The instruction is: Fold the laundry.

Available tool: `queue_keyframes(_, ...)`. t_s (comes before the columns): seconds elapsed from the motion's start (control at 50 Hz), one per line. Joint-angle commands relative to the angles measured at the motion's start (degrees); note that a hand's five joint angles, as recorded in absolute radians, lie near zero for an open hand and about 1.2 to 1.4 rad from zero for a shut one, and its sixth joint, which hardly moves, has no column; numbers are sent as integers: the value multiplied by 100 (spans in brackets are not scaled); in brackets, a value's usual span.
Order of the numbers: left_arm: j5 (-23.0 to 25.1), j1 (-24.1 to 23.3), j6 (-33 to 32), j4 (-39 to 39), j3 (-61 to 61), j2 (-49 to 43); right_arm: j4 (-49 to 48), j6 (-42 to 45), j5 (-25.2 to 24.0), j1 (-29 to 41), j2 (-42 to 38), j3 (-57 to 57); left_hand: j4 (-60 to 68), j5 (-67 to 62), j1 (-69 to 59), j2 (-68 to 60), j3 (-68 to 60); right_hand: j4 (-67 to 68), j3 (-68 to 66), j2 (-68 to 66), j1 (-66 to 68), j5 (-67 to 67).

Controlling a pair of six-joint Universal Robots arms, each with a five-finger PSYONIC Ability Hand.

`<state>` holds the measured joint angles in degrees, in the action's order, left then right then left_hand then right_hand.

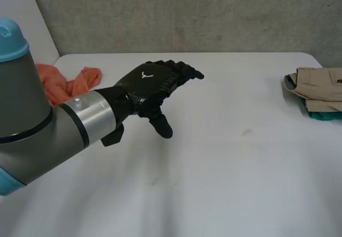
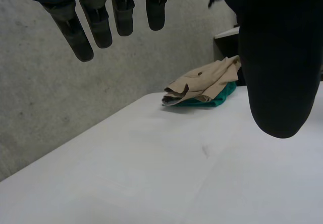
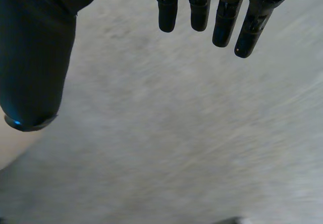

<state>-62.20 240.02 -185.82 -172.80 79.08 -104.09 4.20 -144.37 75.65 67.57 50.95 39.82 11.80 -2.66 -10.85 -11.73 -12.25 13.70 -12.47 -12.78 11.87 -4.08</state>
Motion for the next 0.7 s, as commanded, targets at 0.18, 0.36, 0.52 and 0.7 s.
queue_keyframes(0.18, -441, 484, 2, -52, -94, 152, -525, -1074, 837, 3077, 1320, 1544, -158, 245, 64, 152, 204, -370, 247, 278, -187, 408)
queue_keyframes(0.36, -2129, 1345, -77, -1404, 29, 275, -1201, -1718, 802, 4545, 1681, 3750, -180, 266, 85, 173, 225, -370, 247, 278, -187, 408)
queue_keyframes(0.52, -1447, 3049, -698, -1881, -216, -961, -1703, -1411, 767, 5012, 1944, 5104, -180, 266, 85, 173, 225, -370, 247, 278, -187, 408)
queue_keyframes(0.7, -662, 3727, -2877, -1749, -1102, -2779, -2046, -1085, 662, 4942, 1971, 5879, -180, 266, 85, 173, 225, -370, 247, 278, -187, 408)
